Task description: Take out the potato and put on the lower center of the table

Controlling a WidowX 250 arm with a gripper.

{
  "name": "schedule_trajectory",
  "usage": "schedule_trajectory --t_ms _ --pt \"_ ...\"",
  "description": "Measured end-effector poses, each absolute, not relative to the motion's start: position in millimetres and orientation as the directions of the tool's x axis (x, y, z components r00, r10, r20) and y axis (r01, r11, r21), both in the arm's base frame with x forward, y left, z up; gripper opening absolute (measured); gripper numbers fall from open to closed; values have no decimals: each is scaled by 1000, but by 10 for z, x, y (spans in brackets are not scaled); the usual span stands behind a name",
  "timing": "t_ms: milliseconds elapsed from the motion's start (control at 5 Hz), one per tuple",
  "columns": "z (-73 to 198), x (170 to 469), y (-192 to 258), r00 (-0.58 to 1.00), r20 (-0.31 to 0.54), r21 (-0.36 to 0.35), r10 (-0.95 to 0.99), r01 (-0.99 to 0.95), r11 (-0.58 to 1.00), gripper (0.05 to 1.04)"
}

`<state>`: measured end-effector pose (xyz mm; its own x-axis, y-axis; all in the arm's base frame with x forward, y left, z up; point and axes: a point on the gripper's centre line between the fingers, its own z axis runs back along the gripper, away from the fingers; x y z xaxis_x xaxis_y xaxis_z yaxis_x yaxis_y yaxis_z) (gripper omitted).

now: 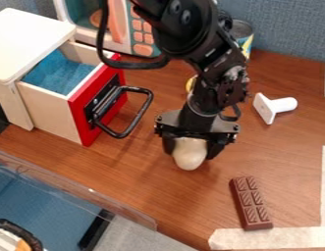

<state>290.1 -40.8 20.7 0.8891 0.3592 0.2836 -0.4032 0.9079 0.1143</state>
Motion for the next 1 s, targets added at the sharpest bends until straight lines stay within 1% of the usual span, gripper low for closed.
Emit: schedule_trajectory --t_ms 200,400,800,1000 --pt "231 2888 -363 888 284 132 362 -410 903 1001" --pt "520 2824 -312 869 318 103 379 -429 897 1001" --pt "1155 2496 -132 870 319 21 375 -402 915 1001" --pt "1330 2318 -60 907 296 43 301 -328 944 1001"
